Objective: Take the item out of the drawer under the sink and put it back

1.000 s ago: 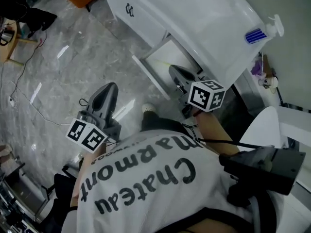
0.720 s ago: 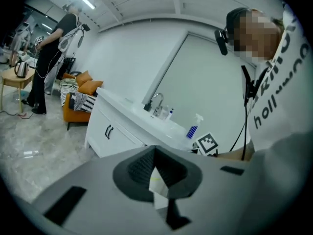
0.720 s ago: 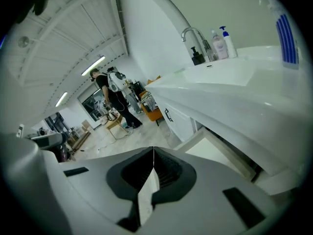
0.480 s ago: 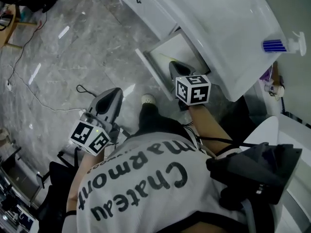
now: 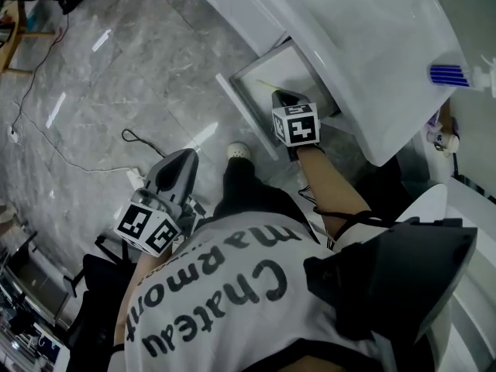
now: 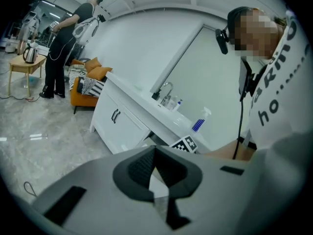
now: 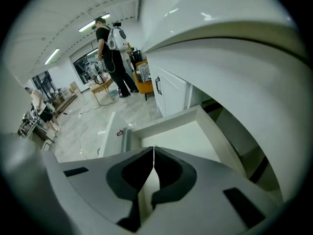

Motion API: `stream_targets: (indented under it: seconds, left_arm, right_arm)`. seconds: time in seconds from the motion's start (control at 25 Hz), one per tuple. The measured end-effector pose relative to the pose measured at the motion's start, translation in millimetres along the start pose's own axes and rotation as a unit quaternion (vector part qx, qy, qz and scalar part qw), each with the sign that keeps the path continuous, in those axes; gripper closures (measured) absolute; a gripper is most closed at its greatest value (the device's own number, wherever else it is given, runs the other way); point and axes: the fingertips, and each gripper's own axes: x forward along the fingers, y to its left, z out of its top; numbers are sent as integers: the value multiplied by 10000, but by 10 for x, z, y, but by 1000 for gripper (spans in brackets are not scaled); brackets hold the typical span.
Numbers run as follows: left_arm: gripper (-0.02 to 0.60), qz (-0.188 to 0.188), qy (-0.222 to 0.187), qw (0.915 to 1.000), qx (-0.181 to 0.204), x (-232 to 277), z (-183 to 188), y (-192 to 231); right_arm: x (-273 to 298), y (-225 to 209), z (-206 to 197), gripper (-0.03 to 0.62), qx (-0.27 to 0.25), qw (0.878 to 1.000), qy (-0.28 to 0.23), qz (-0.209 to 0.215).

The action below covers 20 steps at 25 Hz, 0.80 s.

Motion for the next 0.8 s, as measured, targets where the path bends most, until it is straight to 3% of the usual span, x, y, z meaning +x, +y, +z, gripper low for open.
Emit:
stream_targets:
  seconds: [0.32, 0.44, 0.48, 0.8]
  left_arm:
    - [573, 155, 50, 9993, -332, 24, -136, 133]
    - [574, 213, 121, 9988, -434, 13, -211, 192]
    - [574, 233, 153, 9986, -457, 2, -235, 218]
    - [574, 395, 289, 9969, -614, -99, -380, 400]
  right_arm:
    - [279, -177, -222, 579, -377, 9977, 560, -110]
    - [401, -158, -268, 494, -587, 9954, 758, -66]
    - [441, -159, -283, 493, -681, 9942, 828, -79]
    - [696, -366, -534, 430, -1834, 9688, 1624, -380]
